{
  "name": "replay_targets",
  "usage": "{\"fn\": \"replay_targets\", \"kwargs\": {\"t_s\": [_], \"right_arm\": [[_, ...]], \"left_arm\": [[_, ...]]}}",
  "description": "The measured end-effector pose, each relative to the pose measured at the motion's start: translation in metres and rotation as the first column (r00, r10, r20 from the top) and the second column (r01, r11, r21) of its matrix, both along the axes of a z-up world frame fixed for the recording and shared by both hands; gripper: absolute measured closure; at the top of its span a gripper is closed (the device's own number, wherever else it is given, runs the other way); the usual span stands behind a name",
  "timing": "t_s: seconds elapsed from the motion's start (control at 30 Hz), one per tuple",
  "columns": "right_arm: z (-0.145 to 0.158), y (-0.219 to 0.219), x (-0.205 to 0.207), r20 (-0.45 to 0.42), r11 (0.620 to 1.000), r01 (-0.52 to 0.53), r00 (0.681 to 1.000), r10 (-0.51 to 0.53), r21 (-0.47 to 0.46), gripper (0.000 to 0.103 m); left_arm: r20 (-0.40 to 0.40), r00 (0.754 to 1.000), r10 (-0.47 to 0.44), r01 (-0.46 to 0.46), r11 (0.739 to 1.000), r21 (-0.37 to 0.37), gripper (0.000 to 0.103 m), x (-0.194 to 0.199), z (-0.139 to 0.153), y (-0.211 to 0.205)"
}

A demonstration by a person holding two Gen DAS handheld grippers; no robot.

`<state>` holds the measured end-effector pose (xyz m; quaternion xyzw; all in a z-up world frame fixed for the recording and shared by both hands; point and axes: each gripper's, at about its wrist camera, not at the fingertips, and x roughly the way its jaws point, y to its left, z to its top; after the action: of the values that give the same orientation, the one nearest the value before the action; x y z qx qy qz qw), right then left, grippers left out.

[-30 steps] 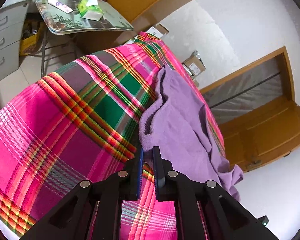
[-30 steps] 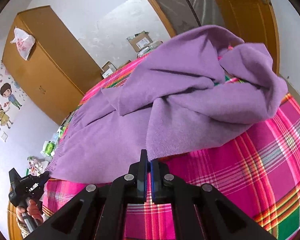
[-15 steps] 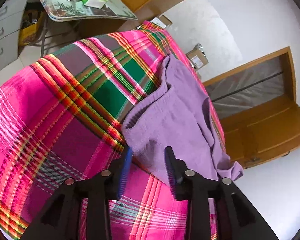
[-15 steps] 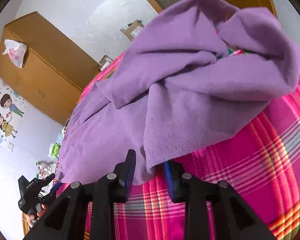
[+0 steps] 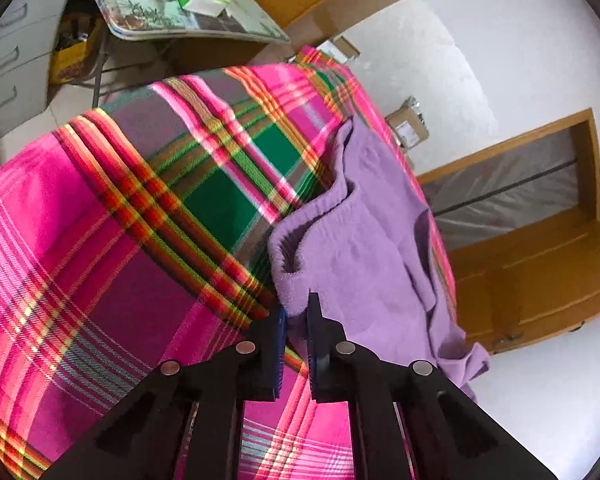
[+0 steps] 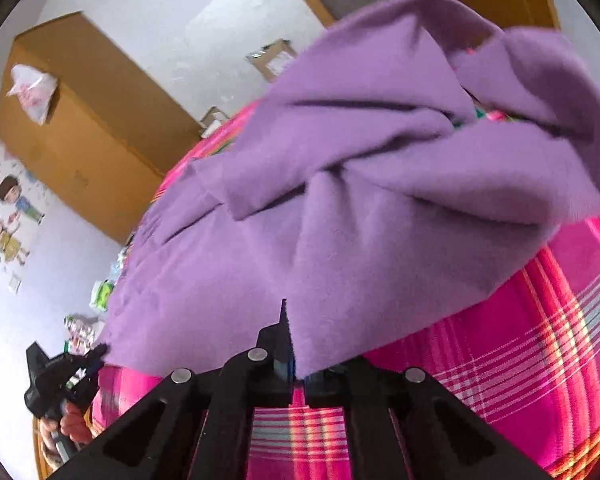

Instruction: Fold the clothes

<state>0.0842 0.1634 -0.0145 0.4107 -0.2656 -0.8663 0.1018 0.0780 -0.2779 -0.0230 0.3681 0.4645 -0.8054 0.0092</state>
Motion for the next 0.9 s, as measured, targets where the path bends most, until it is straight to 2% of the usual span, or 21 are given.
{"fn": "replay_targets", "kwargs": {"t_s": [0.23,0.9], "right_arm": [[0.013,0.008,0.017,-0.029,0.999,-0.013,1.0,0.012,-0.042,0.101],[0.019,0.016,0.028,-0.027,0.996,-0.041,0.999,0.039,-0.079,0.101]], "left_arm": [[-0.065,0.998,0.017,-0.019,0.999,-0.029,0.095,0.018,0.019,0.001],[-0.055,0.998,0.044,-0.043,0.999,0.013,0.095,0.071,0.009,-0.001]]}}
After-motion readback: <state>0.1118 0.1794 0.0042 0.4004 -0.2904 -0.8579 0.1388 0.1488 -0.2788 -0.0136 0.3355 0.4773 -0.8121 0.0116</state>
